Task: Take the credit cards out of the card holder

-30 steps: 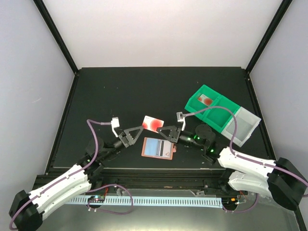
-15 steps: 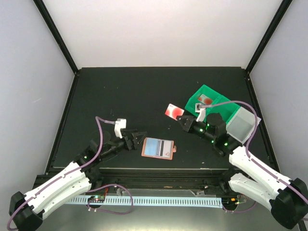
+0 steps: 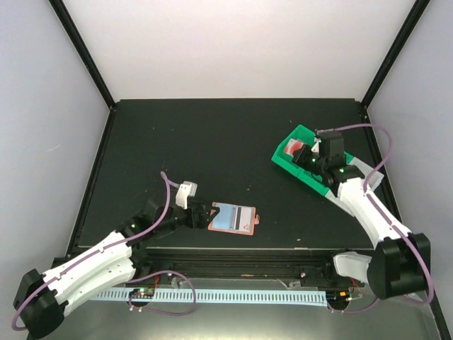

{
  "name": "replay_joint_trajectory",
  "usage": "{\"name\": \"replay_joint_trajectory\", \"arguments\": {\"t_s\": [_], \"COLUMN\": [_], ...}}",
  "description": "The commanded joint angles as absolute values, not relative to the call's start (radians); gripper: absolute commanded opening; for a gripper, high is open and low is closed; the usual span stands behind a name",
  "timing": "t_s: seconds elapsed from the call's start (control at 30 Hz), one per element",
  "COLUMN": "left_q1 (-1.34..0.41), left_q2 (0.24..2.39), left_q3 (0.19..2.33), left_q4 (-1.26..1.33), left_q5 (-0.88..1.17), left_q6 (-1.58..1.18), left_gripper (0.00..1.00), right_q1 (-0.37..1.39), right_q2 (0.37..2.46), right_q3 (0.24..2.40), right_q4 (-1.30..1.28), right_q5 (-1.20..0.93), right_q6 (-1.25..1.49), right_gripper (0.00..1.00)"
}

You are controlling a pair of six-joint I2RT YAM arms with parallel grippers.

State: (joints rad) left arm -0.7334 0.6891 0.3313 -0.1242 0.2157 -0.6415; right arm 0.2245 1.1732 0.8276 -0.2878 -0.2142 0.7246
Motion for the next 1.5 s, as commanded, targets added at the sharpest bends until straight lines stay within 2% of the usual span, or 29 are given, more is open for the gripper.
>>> {"name": "replay_joint_trajectory", "arguments": {"t_s": [0.0, 0.4, 0.67, 1.2, 1.47], "left_q1": [-0.728, -0.727, -0.727, -0.728, -0.727], "left_q2": [0.699, 0.640, 0.571, 0.562, 0.544], "left_q3": [0.385, 0.379, 0.362, 0.363, 0.359], "left_q4": [-0.159, -0.219, -0.240, -0.254, -0.253], "left_q5": [0.257, 0.260, 0.230, 0.218, 0.203], "left_q6": [-0.589, -0.557, -0.569, -0.581, -0.596], "left_gripper": [0.99, 0.99, 0.99, 0.99, 0.99], "right_q1": [0.166, 0.106, 0.101, 0.069, 0.053], "right_q2": [1.294, 1.617, 1.787, 1.911, 1.933], "right_q3": [0.919, 1.133, 1.275, 1.368, 1.421], "right_q4": [-0.378, -0.386, -0.424, -0.441, -0.479], "right_q5": [-0.173, -0.148, -0.058, -0.041, -0.036], "right_q6": [0.666, 0.681, 0.699, 0.714, 0.726], "right_gripper": [0.01, 0.01, 0.01, 0.06, 0.18]}}
